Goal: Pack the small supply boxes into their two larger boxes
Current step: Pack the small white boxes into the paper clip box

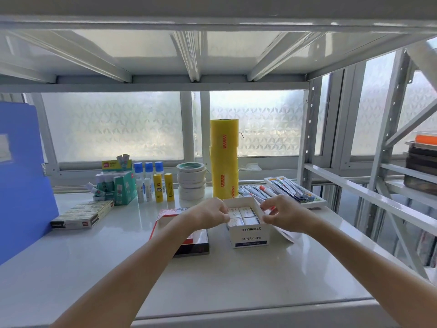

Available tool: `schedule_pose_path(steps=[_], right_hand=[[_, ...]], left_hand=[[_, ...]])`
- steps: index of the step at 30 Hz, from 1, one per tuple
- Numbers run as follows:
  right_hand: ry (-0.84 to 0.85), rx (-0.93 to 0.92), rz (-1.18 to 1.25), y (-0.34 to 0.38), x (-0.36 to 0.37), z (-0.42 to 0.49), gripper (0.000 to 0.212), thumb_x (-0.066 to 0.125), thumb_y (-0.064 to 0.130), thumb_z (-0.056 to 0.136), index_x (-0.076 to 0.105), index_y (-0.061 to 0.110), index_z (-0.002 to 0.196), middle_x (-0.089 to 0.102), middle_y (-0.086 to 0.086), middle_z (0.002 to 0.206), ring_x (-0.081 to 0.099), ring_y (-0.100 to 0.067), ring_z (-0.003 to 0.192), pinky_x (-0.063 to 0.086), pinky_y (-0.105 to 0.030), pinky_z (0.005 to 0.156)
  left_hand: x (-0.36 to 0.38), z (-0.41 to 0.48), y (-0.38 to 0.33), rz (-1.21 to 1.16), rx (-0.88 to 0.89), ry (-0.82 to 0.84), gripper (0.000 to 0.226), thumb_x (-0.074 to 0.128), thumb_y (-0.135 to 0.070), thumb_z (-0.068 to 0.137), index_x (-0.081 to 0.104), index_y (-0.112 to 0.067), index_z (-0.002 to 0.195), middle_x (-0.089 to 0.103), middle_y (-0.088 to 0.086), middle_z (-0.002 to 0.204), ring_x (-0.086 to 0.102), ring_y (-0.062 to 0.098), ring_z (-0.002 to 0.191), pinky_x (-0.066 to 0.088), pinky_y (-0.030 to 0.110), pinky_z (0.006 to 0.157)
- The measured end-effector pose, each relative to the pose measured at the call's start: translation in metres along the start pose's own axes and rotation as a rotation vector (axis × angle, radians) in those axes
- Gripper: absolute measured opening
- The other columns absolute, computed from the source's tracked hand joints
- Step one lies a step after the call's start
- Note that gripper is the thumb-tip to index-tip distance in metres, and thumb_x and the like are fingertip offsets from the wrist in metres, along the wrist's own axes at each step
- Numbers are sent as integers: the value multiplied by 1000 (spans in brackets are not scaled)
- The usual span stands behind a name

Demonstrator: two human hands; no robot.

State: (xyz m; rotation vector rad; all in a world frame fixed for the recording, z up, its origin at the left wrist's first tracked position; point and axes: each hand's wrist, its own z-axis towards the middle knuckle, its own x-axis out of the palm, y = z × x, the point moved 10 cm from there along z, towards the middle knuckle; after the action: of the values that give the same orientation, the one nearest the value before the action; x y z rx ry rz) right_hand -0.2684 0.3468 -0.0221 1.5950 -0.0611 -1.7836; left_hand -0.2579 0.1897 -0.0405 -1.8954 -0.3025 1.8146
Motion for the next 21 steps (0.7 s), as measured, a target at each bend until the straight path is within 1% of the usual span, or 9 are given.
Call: schedule_pose_path(steps=[4, 7, 9, 11, 12, 14, 17, 19, 21], right_hand=[[-27, 15, 15, 2, 8, -3, 28, 63, 28, 81, 73, 19, 106, 74, 5, 109, 69, -8, 85, 56, -37, 85], [-34, -9, 30, 13, 16, -4, 26, 62, 25, 82, 73, 21, 105, 75, 5, 105, 70, -10, 85, 57, -36, 83], [-53, -22, 14, 21, 20, -5, 30, 60, 28, 84, 69, 22, 113, 73, 4, 109, 69, -12, 88, 56, -35, 82], [-129, -65, -9, 28, 15, -10, 39, 59, 35, 86, 61, 24, 123, 69, 4, 117, 67, -16, 95, 54, -36, 84], [-170, -102, 4, 32, 12, -14, 41, 61, 39, 85, 59, 26, 124, 68, 5, 118, 66, -17, 97, 54, -37, 85], [-204, -193, 27, 41, 11, -26, 34, 67, 43, 80, 66, 30, 112, 67, 9, 115, 64, -12, 98, 53, -35, 85], [-188, -263, -34, 53, 22, -35, 14, 75, 36, 76, 75, 28, 88, 72, 11, 101, 64, -3, 87, 51, -30, 82], [-211, -259, -49, 55, 24, -35, 12, 77, 29, 76, 78, 24, 87, 75, 9, 95, 68, -5, 82, 54, -32, 81], [-224, -240, -30, 56, 24, -35, 15, 79, 27, 74, 78, 23, 89, 77, 8, 92, 70, -7, 81, 55, -33, 82]], left_hand=[[-2, -3, 6, -12, -6, -6, 31, 52, -14, 88, 71, 7, 100, 65, 13, 128, 60, 23, 112, 46, 41, 104], [-11, -17, 9, -14, 9, -31, 32, 55, -18, 91, 67, -2, 117, 60, 10, 134, 55, 21, 121, 41, 31, 105], [-28, -33, 12, -5, 28, -120, 39, 56, -26, 93, 60, -9, 128, 57, 8, 138, 53, 21, 126, 39, 32, 104], [-47, -55, 19, 2, 43, -219, 41, 56, -30, 93, 58, -12, 130, 59, 7, 136, 54, 19, 124, 40, 29, 102], [-53, -67, 24, 34, 55, -241, 40, 58, -29, 92, 59, -12, 128, 60, 5, 134, 54, 17, 121, 39, 25, 99], [-56, -92, 36, 131, 85, -237, 38, 65, -31, 87, 65, -16, 122, 64, -2, 125, 55, 9, 112, 39, 20, 95], [-46, -116, 49, 182, 106, -181, 29, 72, -31, 81, 73, -21, 107, 69, -6, 107, 61, 5, 96, 51, 22, 87], [-41, -121, 52, 173, 124, -188, 17, 73, -22, 81, 77, -21, 98, 70, -5, 96, 64, 6, 86, 55, 23, 82], [-41, -123, 51, 191, 149, -237, 15, 71, -14, 81, 78, -20, 93, 71, -5, 91, 65, 9, 80, 54, 23, 77]])
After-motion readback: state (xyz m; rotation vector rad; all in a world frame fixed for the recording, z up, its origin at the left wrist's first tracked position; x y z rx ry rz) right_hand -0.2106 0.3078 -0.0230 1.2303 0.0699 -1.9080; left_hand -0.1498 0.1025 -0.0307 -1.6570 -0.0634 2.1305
